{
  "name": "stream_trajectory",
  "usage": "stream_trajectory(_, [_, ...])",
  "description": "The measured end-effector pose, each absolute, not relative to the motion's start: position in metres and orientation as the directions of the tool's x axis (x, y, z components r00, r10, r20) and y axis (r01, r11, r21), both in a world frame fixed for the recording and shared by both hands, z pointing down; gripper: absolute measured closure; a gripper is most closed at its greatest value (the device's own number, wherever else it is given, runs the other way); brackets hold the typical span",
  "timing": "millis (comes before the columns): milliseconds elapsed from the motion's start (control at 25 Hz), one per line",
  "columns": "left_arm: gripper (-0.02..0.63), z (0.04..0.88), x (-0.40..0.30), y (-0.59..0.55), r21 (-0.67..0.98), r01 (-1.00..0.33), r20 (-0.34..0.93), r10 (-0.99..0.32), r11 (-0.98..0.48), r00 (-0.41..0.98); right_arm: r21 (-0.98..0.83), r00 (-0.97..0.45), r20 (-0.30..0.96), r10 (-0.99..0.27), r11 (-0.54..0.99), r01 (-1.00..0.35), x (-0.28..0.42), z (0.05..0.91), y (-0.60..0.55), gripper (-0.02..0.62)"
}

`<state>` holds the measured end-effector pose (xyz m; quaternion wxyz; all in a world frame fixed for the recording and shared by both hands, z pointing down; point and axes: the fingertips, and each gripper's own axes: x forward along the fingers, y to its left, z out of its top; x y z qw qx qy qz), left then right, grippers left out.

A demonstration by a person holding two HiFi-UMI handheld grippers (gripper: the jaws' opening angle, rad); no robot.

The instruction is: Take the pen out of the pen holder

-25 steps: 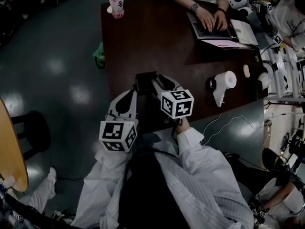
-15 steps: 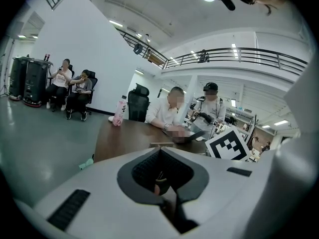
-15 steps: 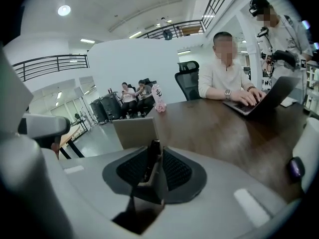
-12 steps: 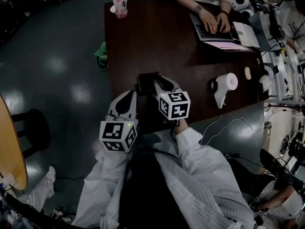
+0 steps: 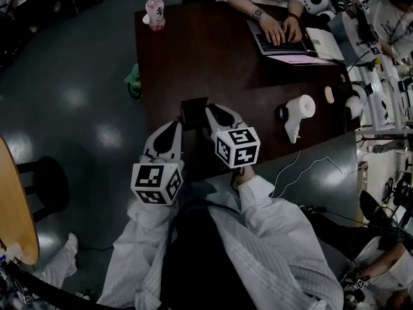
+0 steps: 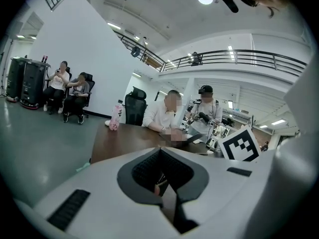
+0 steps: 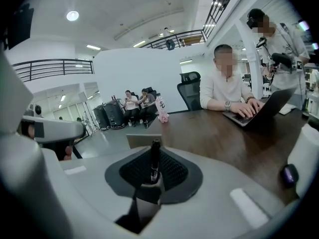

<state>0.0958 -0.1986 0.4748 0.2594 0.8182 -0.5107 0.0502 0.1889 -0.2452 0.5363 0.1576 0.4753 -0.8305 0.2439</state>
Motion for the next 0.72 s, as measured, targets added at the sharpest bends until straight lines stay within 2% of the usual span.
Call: stream_trajectory(720, [0.603, 0.382, 0.116, -0.186, 0.279, -0.842, 0.193, -0.832, -0.462, 0.52, -0.189, -0.548, 0.139, -0.825, 0.521, -0.832, 0.193, 0.357, -0.179, 0.549])
